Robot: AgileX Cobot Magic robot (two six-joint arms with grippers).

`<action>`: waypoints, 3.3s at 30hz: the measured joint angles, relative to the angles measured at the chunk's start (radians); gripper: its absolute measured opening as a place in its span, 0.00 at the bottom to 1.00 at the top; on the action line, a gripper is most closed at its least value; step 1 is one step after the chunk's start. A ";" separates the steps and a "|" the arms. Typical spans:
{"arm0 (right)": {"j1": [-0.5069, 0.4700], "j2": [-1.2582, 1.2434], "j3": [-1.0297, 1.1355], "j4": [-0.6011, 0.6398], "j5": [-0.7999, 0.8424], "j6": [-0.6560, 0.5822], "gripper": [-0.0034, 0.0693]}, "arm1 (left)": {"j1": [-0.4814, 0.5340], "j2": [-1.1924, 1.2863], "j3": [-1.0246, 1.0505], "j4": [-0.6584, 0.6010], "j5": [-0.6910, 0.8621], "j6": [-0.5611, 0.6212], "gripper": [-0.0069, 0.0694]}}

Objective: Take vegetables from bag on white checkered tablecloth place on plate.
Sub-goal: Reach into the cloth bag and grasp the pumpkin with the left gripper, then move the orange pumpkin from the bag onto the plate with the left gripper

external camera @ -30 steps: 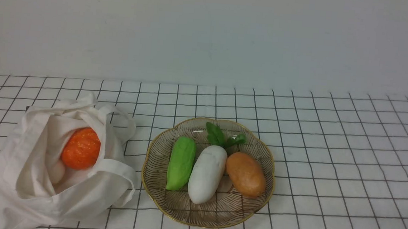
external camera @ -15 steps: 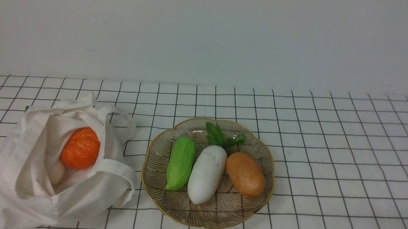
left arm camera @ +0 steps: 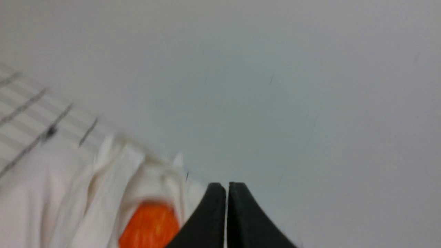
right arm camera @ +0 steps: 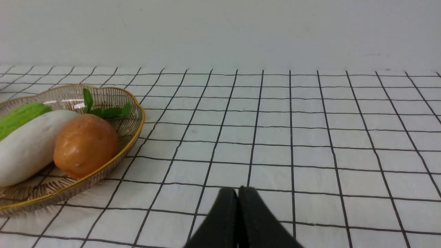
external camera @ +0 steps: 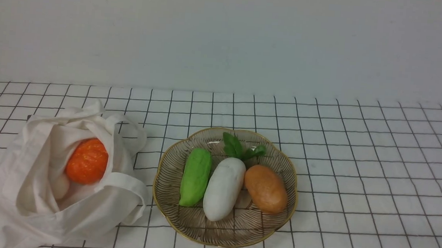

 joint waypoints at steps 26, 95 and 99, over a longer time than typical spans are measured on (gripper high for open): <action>0.000 0.000 0.000 0.000 0.000 -0.004 0.03 | -0.001 1.401 -1.002 0.131 0.977 0.627 0.08; 0.000 0.000 0.000 0.000 0.000 -0.004 0.03 | -0.099 1.421 -1.129 0.383 0.911 0.358 0.61; 0.000 0.000 0.000 0.000 0.000 -0.004 0.03 | -0.099 1.369 -1.129 0.145 0.898 0.470 0.61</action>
